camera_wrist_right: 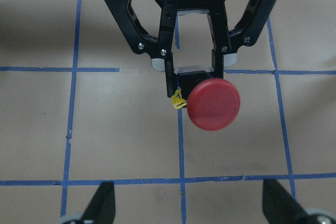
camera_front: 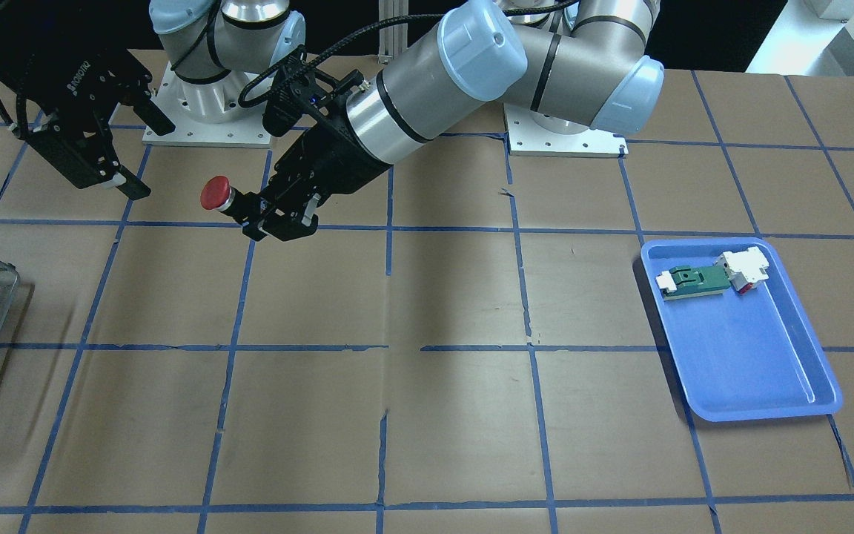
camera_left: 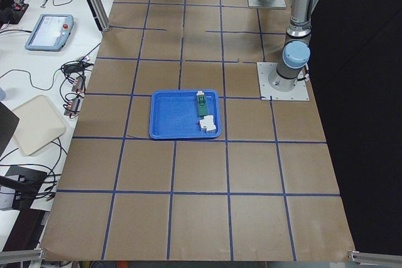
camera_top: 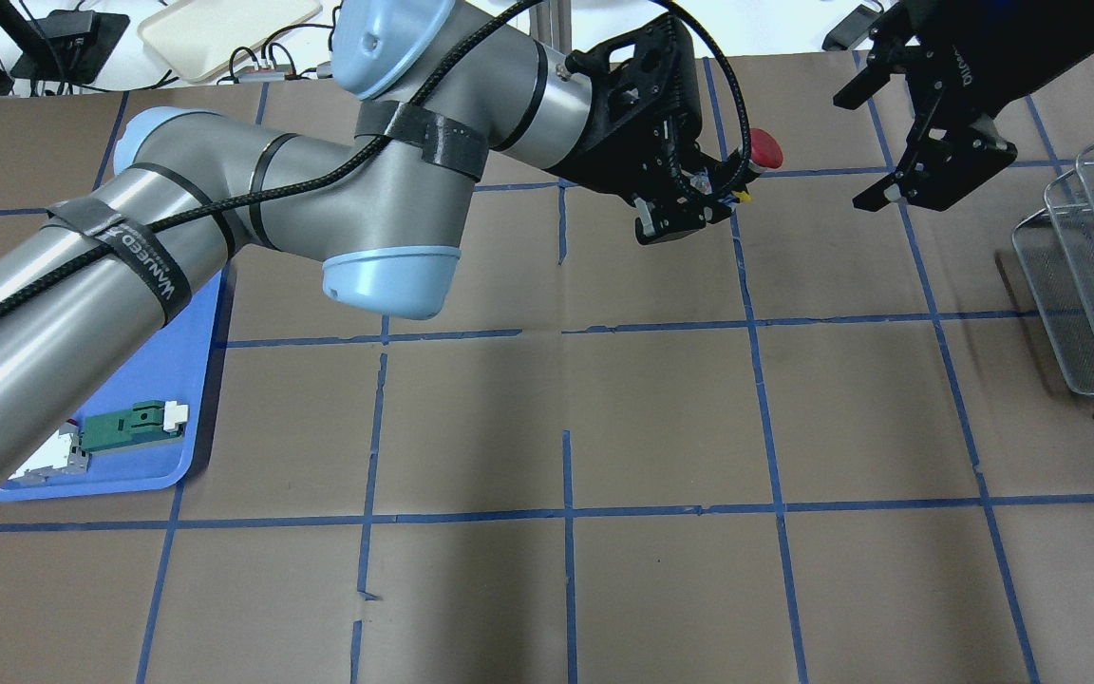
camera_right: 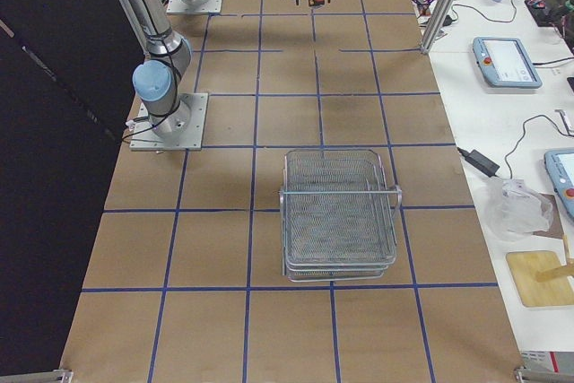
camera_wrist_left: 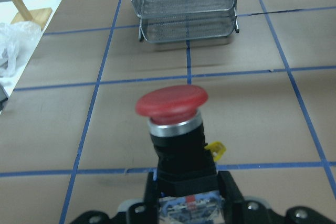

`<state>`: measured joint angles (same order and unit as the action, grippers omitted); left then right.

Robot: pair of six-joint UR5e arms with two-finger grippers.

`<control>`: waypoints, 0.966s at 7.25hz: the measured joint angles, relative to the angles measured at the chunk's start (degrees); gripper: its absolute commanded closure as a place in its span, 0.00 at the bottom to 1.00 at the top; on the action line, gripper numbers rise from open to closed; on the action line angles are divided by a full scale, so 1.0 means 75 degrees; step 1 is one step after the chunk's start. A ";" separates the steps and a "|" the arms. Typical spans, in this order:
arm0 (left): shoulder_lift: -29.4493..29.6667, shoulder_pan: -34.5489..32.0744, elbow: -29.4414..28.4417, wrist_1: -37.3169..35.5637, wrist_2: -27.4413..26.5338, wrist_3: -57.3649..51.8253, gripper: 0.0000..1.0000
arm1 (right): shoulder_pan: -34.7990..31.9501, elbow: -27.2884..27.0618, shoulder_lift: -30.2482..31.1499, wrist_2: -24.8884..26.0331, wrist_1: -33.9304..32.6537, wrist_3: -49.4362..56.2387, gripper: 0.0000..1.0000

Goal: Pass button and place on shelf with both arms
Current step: 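Carry the button toward the table center while the right gripper approaches, then grasp the button's base with the right gripper beside the left gripper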

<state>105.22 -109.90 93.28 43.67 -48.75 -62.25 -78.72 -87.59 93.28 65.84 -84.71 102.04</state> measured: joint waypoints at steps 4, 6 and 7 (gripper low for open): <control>-0.0054 -0.0075 -0.0002 -0.0604 -0.0008 0.0591 1.00 | -0.0096 0.0062 -0.0132 -0.0786 0.0001 -0.0473 0.00; -0.0067 -0.0077 0.0006 -0.0656 -0.0007 0.0630 1.00 | -0.0244 0.0072 -0.0145 -0.0846 -0.0027 -0.0699 0.00; -0.0055 -0.0077 0.0007 -0.0665 -0.0009 0.0634 1.00 | -0.0278 0.0073 -0.0158 -0.0853 -0.0053 -0.0756 0.00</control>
<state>104.80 -110.48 93.33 38.68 -48.82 -57.50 -80.81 -87.04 92.10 59.44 -85.10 96.37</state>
